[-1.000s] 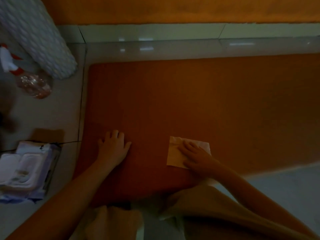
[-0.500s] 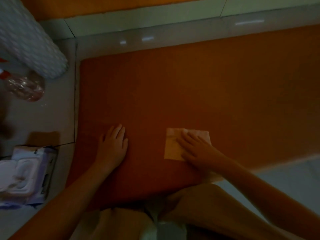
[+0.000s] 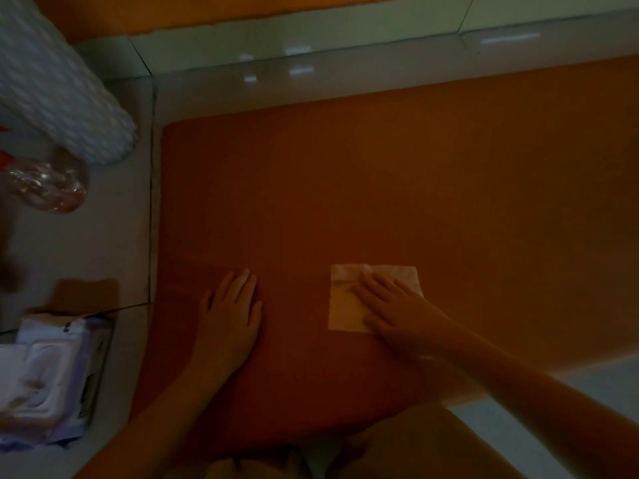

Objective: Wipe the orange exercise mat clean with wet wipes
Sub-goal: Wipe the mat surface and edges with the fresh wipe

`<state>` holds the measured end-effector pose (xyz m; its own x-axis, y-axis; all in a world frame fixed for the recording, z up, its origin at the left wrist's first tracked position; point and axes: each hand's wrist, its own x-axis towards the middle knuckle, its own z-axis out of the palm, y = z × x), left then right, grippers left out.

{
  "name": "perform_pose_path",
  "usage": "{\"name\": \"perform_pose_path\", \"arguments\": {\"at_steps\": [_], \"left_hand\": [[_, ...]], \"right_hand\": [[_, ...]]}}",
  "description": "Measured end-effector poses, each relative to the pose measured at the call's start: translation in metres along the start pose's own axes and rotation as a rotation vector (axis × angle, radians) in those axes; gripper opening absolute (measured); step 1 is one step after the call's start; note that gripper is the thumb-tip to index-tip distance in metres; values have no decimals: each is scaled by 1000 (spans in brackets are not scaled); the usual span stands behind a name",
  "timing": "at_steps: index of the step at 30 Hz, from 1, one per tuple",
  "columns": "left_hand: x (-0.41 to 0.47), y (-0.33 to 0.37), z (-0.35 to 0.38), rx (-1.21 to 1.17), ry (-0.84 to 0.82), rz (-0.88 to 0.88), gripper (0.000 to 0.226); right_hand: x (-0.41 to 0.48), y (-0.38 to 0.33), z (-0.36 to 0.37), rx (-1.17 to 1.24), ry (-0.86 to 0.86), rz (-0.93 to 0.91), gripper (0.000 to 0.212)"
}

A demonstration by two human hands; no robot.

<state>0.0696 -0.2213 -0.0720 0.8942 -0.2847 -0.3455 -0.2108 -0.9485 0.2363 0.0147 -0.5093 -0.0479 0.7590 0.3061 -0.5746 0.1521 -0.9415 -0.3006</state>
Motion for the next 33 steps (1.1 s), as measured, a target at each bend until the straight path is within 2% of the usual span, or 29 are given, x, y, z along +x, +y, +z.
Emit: {"name": "perform_pose_path", "arguments": {"at_steps": [2,5,7,10,12,15,18,23,24,26,29,31,33], "left_hand": [[1,1,0,-17,33,11,68],[3,0,1,-6,47,6,61],[7,0,-1,24,73,24,52],[23,2,-9,29,107,45,48],[39,4,-15,50,63,17,52],[63,5,-18,96,-27,-7,62],[72,10,-18,138,-60,-19,62],[81,4,-17,100,96,37,61],[86,3,-18,92,124,30,60],[99,2,-18,78,126,-40,54],[116,0,-17,75,129,-93,60],[121,0,-15,103,129,-70,66],[121,1,-15,99,136,-58,64]], "right_hand": [[26,15,-9,2,43,111,63],[62,11,-18,-2,128,192,58],[69,-5,-15,-4,121,113,60],[57,-17,-6,-42,89,-75,76],[46,-7,-7,-55,56,-93,71],[42,16,-12,-40,19,-28,62],[61,35,-19,-51,81,47,70],[95,34,-32,74,243,266,59],[98,27,-29,60,249,246,58],[96,11,-20,14,218,83,61],[89,12,-17,-29,136,-130,59],[95,29,-24,-80,143,-169,61],[111,43,-35,-116,205,-124,61]]}}
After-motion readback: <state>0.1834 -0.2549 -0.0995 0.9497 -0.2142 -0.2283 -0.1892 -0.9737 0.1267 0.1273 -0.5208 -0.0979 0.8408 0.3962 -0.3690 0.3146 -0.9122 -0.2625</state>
